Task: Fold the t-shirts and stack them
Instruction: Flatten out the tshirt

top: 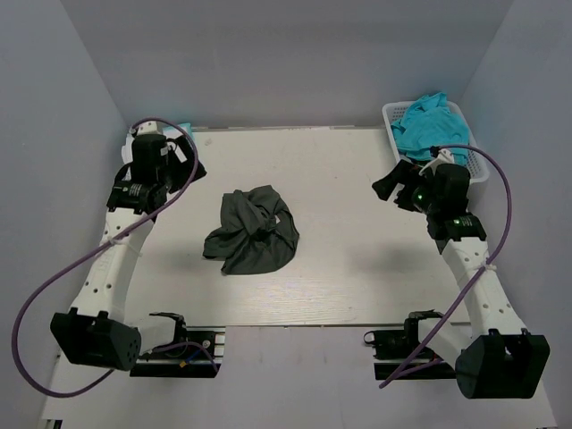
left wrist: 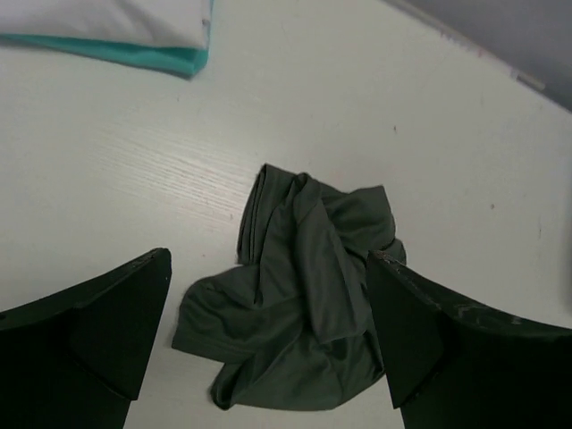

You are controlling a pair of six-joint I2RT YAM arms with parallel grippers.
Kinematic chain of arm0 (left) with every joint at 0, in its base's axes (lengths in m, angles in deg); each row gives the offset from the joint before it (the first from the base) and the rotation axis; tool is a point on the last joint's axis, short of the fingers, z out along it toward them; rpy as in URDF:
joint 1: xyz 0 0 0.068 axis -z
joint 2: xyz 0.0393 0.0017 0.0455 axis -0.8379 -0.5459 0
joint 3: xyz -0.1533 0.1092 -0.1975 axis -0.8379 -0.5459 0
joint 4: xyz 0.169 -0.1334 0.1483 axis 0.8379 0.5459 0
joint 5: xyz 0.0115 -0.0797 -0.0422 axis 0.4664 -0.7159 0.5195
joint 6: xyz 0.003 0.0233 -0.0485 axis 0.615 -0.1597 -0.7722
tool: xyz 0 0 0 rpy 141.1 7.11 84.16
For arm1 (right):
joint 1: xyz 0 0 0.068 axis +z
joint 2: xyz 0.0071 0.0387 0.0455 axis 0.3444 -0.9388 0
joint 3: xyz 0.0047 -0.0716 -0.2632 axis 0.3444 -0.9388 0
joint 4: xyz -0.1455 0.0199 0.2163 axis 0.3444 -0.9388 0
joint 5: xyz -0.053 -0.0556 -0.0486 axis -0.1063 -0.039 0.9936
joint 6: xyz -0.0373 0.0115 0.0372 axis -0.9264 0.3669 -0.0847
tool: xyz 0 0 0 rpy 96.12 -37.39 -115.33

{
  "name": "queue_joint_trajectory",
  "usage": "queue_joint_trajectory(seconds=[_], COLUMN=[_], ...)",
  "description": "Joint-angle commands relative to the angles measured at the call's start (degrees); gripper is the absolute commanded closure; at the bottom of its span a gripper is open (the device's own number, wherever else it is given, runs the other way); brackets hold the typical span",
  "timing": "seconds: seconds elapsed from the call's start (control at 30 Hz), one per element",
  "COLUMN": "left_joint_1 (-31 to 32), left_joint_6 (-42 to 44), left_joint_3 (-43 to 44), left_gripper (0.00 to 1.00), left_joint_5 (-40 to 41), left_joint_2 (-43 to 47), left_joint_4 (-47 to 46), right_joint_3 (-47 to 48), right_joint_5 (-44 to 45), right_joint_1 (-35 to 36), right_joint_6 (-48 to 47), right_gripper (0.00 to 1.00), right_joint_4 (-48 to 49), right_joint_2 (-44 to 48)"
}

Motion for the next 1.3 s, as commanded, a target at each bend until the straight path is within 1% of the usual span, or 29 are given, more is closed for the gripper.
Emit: queue_joint_trajectory(seconds=[0.0, 0.07, 0.1, 0.17, 0.2, 0.23, 0.27, 0.3, 0.37, 0.4, 0.43, 0.5, 0.53, 0.6, 0.63, 0.67, 0.7, 0.77, 0.8, 0.83, 0.87, 0.9, 0.93, 0.97, 1.0, 1.1, 1.13, 1.17, 1.27], left_joint_1=[-0.21, -0.21, -0.21, -0.21, -0.21, -0.21, -0.21, -0.21, -0.21, -0.21, -0.21, -0.21, -0.21, -0.21, -0.21, -0.21, -0.21, -0.21, -0.21, -0.21, -0.21, -0.21, -0.21, -0.21, -0.21, -0.21, 0.31, 0.31, 0.84], left_joint_6=[3.48, 3.48, 3.48, 2.17, 1.64, 0.85, 0.85, 0.85, -0.73, -0.74, -2.74, -4.6, -5.56, -7.58, -8.37, -9.25, -10.22, -10.93, -10.93, -11.45, -11.46, -11.46, -11.46, -11.46, -11.46, -11.46, -12.07, -12.07, -12.07], left_joint_3=[2.84, 1.26, 0.21, -3.21, -4.45, -6.81, -9.01, -9.03, -12.09, -13.06, -14.81, -16.66, -18.5, -20.79, -23.15, -24.4, -26.5, -28.27, -29.06, -29.07, -29.07, -29.68, -29.68, -29.68, -29.68, -29.07, -29.07, -29.07, -28.54], left_gripper=[0.0, 0.0, 0.0, 0.0, 0.0, 0.0, 0.0, 0.0, 0.0, 0.0, 0.0, 0.0, 0.0, 0.0, 0.0, 0.0, 0.0, 0.0, 0.0, 0.0, 0.0, 0.0, 0.02, 0.02, 0.02, 0.03, 0.03, 0.03, 0.03], left_joint_5=[-8.08, -8.11, -8.11, -7.5, -6.89, -6.88, -6.88, -7.4, -6.63, -6.62, -5.75, -5.04, -5.04, -7.84, -8.72, -10.47, -10.49, -11.7, -11.72, -12.33, -12.85, -12.86, -12.25, -12.24, -12.24, -11.54, -11.54, -11.54, -11.02], left_joint_2=[-0.26, -0.26, 1.13, 2.46, 3.07, 3.6, 4.21, 4.22, 4.22, 4.22, 3.35, 2.81, 2.03, 1.5, 1.5, 0.89, 0.27, -0.69, -2.01, -2.72, -3.33, -4.03, -5.35, -6.05, -6.85, -9.66, -10.19, -11.06, -13.08], left_joint_4=[3.82, 3.29, 3.29, 3.29, 3.29, 3.9, 5.04, 5.05, 7.15, 7.77, 8.39, 9.71, 9.71, 7.26, 6.21, 4.8, 2.87, 0.93, 0.31, -0.56, -0.57, -1.36, -2.5, -2.51, -3.2, -5.13, -5.14, -5.93, -7.95], right_joint_3=[2.62, 3.85, 4.47, 8.06, 9.21, 11.57, 14.64, 14.67, 15.98, 15.81, 15.2, 15.19, 15.63, 17.56, 18.26, 19.66, 21.16, 23.0, 24.76, 25.47, 27.74, 30.2, 31.53, 35.89, 37.5, 43.13, 43.84, 45.76, 47.27], right_joint_5=[0.13, 8.01, 9.88, 18.56, 20.43, 24.36, 29.01, 30.45, 32.57, 32.05, 28.39, 25.29, 18.32, 14.05, 8.55, 7.1, 4.3, 2.35, 1.12, -0.11, 0.4, 0.49, 0.67, 1.45, 1.55, 1.9, 1.9, 1.64, 0.58], right_joint_1=[0.07, -0.1, -0.1, 0.07, 0.07, 0.07, 0.42, 0.42, 0.86, 1.04, 1.13, 1.56, 1.91, 4.55, 6.47, 7.44, 11.28, 14.56, 18.92, 20.36, 21.94, 26.57, 28.01, 29.24, 32.64, 35.92, 37.85, 38.3, 40.67], right_joint_6=[-1.19, 0.03, -0.14, -1.81, -1.81, -1.81, -1.03, -1.02, -0.67, -1.54, -3.29, -5.06, -6.37, -9.63, -10.68, -10.86, -11.12, -11.74, -12.18, -12.27, -12.36, -12.71, -12.88, -12.89, -13.67, -13.5, -13.07, -12.45, -11.92], right_gripper=[0.1, 0.1, 0.1, 0.1, 0.1, 0.1, 0.1, 0.1, 0.1, 0.1, 0.1, 0.1, 0.1, 0.1, 0.1, 0.1, 0.1, 0.1, 0.1, 0.1, 0.1, 0.1, 0.1, 0.1, 0.1, 0.1, 0.1, 0.1, 0.1], right_joint_4=[-3.38, -5.75, -6.81, -12.94, -14.89, -20.91, -24.37, -24.4, -25.98, -25.81, -23.89, -21.69, -20.98, -18.78, -18.34, -17.82, -16.59, -14.75, -14.04, -13.6, -13.33, -13.33, -13.76, -14.29, -15.6, -16.32, -16.4, -16.32, -15.09], right_joint_2=[-2.53, -5.42, -6.4, -9.99, -12.97, -14.39, -19.02, -20.28, -22.66, -23.28, -23.19, -23.28, -23.54, -23.81, -24.42, -25.29, -25.65, -28.02, -28.9, -29.69, -32.74, -33.99, -35.14, -39.24, -40.84, -48.21, -49.2, -51.04, -54.64])
